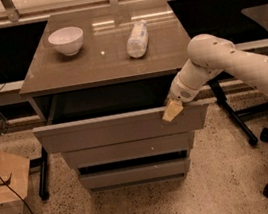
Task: Open top drawer
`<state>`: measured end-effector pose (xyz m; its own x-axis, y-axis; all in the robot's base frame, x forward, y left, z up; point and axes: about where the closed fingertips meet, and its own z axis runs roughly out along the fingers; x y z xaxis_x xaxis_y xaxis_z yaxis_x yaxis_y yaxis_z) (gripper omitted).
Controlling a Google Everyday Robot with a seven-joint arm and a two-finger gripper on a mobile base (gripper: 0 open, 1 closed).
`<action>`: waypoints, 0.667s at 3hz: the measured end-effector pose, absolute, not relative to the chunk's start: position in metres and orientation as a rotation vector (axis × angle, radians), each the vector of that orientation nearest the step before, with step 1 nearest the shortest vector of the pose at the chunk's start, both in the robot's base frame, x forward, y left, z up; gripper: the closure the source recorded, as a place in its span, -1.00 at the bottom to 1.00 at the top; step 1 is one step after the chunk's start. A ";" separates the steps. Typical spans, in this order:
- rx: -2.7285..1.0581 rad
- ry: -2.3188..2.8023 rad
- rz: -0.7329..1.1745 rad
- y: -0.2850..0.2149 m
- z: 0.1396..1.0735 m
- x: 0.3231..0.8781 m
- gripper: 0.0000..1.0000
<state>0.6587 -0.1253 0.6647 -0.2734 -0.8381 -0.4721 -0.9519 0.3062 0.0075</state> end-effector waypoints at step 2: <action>-1.708 2.136 0.469 -0.116 0.668 0.620 0.14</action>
Offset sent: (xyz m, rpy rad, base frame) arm -0.0383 0.0093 0.0042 0.0120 0.0209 0.0968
